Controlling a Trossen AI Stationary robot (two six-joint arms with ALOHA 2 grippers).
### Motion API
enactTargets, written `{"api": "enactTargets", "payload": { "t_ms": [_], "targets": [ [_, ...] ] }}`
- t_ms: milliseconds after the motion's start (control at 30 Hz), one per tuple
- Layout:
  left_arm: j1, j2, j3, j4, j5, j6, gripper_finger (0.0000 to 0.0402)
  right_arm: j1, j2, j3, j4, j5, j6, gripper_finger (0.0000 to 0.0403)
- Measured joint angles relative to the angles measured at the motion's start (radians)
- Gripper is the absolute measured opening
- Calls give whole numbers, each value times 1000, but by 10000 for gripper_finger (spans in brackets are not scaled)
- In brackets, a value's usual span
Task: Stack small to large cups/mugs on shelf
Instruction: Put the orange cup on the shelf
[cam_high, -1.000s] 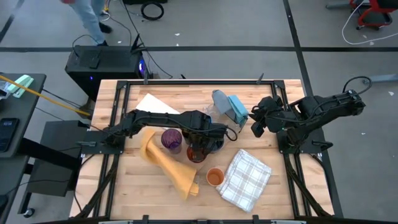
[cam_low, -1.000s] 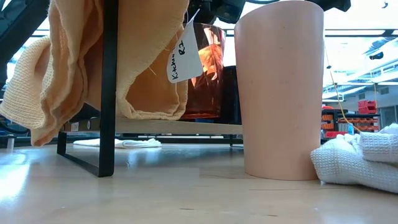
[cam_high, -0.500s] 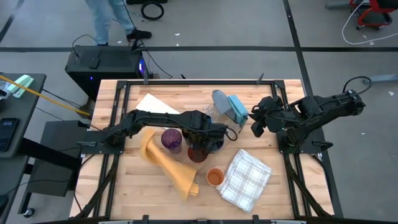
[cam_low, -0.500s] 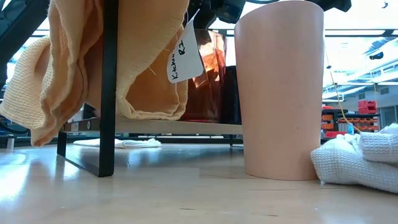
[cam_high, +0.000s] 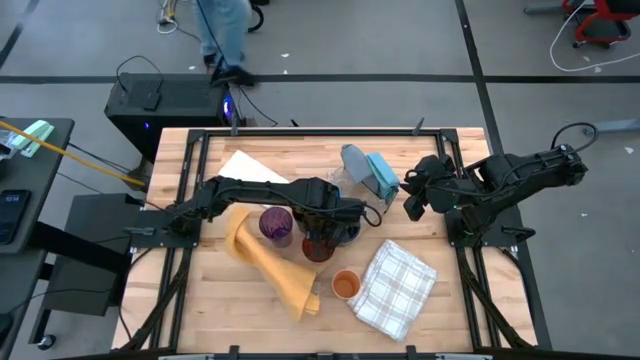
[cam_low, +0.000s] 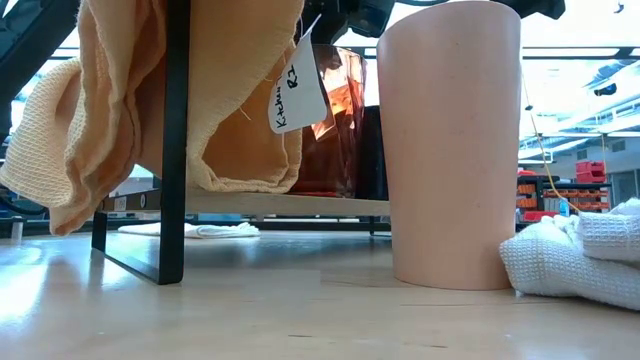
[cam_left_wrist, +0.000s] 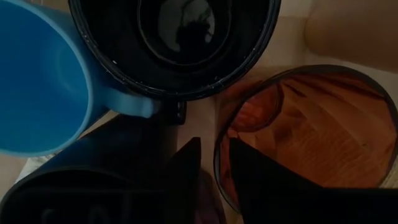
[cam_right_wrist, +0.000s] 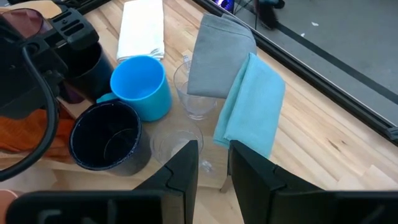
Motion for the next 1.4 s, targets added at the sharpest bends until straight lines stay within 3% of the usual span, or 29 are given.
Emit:
{"api": "enactTargets", "payload": {
  "t_ms": [600,1067,1400],
  "targets": [
    [-6,-2,0,-32,26,-1,131,0,0,0,0,-8,0,98],
    [-6,-2,48,-28,24,32,127,0,0,0,0,-18,5,98],
    [-9,-69,47,45,3,35,115,0,0,0,1,-18,11,98]
  ]
}}
